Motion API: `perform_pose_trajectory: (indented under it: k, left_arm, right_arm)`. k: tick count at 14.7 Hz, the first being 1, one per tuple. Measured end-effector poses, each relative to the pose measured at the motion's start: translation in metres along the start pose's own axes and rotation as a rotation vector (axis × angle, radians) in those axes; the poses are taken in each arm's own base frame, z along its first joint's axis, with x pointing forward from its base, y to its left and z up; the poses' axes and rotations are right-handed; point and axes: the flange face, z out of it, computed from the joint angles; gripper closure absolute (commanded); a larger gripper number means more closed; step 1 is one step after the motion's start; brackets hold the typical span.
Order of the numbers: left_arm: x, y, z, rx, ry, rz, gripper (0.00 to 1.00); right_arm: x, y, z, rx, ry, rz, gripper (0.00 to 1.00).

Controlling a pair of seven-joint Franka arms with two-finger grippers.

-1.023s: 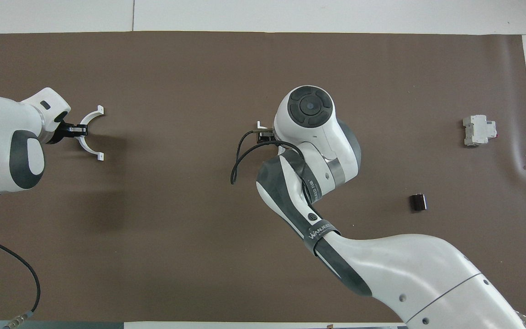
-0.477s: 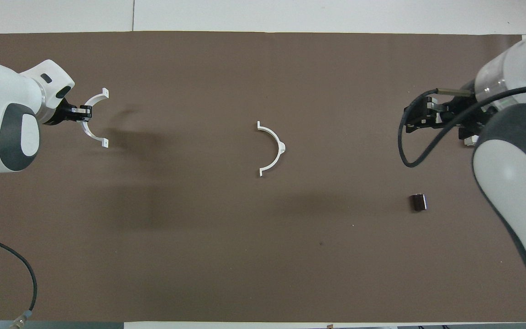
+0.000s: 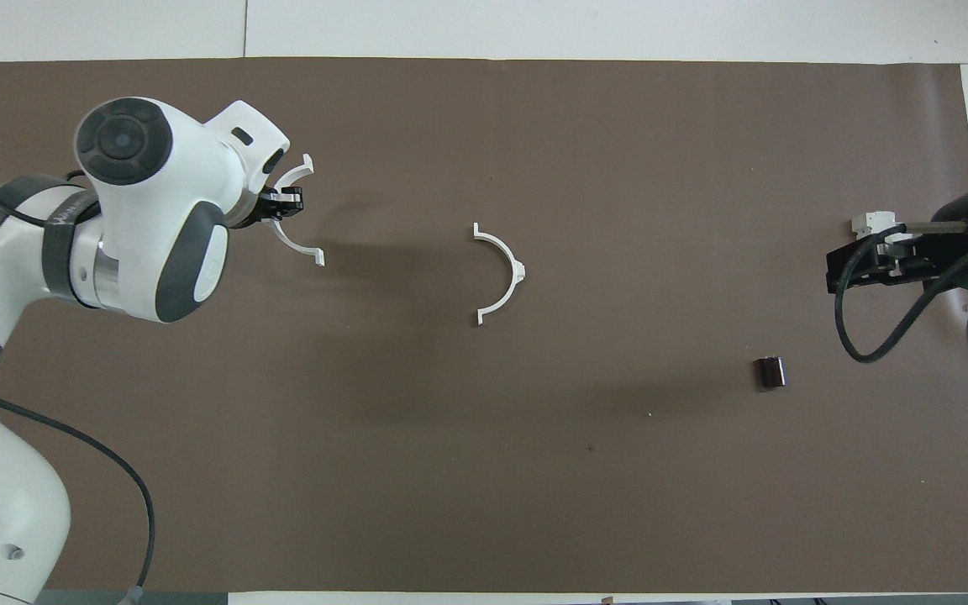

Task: Assemble drain pipe with both arms
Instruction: 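Carry the second white arc with the left gripper over the placed arc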

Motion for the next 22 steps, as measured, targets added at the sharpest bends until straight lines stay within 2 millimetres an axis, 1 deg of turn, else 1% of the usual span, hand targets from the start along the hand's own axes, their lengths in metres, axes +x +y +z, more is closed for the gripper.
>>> perform_pose_trajectory:
  k: [2,3,6,8,10,13,16,18,22]
  left_arm:
    - [-0.005,0.041,0.007,0.011,0.009,-0.024,1.0]
    - [-0.008,0.057,0.012,0.013,0.009,-0.026,1.0]
    - [-0.019,0.087,0.027,0.02,-0.004,-0.026,1.0]
    - [-0.027,0.102,0.038,0.031,-0.015,-0.017,1.0]
    - [-0.035,0.116,0.044,0.041,-0.011,0.0,1.0]
    - [-0.046,0.139,0.043,0.029,0.008,0.04,1.0]
    - [-0.059,0.158,0.044,0.025,0.014,0.075,1.0]
    - [-0.065,0.164,0.046,0.026,0.012,0.088,1.0]
    - [-0.074,0.168,0.053,0.026,0.008,0.101,1.0]
  right_arm:
    - [0.0,-0.001,-0.001,0.0,0.005,-0.006,0.0]
    - [0.001,0.001,-0.002,0.001,0.016,-0.018,0.0]
    - [0.005,0.015,-0.004,0.002,0.039,-0.036,0.0]
    - [0.005,0.023,-0.002,0.003,0.035,-0.027,0.0]
    - [0.005,0.03,0.0,0.004,0.032,-0.02,0.0]
    - [0.006,0.038,0.0,0.005,0.035,-0.024,0.0]
    - [0.007,0.04,0.0,0.005,0.042,-0.026,0.0]
    - [0.007,0.039,0.0,0.005,0.042,-0.026,0.0]
    - [0.007,0.039,0.0,0.005,0.042,-0.026,0.0]
